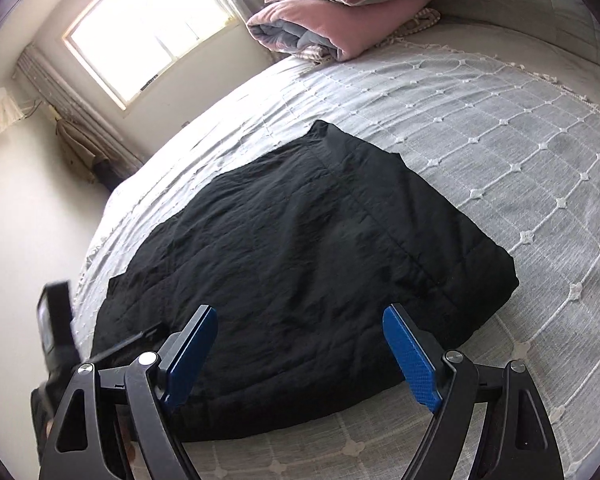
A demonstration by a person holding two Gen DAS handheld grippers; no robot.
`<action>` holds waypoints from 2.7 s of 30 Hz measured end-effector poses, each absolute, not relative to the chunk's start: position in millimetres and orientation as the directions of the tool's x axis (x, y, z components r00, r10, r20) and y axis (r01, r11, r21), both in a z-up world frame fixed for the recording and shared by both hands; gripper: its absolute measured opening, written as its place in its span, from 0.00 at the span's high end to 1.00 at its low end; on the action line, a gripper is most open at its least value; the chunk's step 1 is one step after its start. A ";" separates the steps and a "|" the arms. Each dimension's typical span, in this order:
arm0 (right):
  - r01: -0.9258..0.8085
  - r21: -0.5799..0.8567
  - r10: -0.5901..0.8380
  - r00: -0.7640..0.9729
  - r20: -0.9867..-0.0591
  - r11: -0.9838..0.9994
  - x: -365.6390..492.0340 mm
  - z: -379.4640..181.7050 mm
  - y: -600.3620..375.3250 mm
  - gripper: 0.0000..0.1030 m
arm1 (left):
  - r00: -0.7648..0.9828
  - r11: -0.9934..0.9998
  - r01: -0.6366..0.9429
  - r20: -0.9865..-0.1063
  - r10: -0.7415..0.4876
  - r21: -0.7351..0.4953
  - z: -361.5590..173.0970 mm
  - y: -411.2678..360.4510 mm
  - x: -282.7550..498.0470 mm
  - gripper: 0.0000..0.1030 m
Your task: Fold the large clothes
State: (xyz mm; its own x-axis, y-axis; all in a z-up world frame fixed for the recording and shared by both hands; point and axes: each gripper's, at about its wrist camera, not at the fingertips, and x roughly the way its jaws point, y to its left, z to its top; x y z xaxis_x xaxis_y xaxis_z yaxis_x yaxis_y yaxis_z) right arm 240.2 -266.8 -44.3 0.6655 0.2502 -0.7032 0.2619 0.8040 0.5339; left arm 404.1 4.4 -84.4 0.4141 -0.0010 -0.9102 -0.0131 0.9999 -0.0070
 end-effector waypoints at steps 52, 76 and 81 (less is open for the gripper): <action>0.362 0.752 0.441 0.638 -0.631 0.551 221.9 -74.5 -311.9 0.17 | 0.512 0.997 0.018 -0.856 -0.077 -0.079 -55.6 12.2 300.8 0.35; 0.557 0.809 0.373 0.722 -0.583 0.186 181.9 -126.4 -369.2 0.17 | 0.506 0.992 -0.031 -0.858 -0.091 -0.123 -88.7 35.2 286.7 0.20; 0.522 0.829 0.457 0.699 -0.550 0.201 210.7 -147.0 -341.8 0.17 | 0.510 0.987 -0.053 -0.854 -0.102 -0.149 -91.9 46.0 288.9 0.20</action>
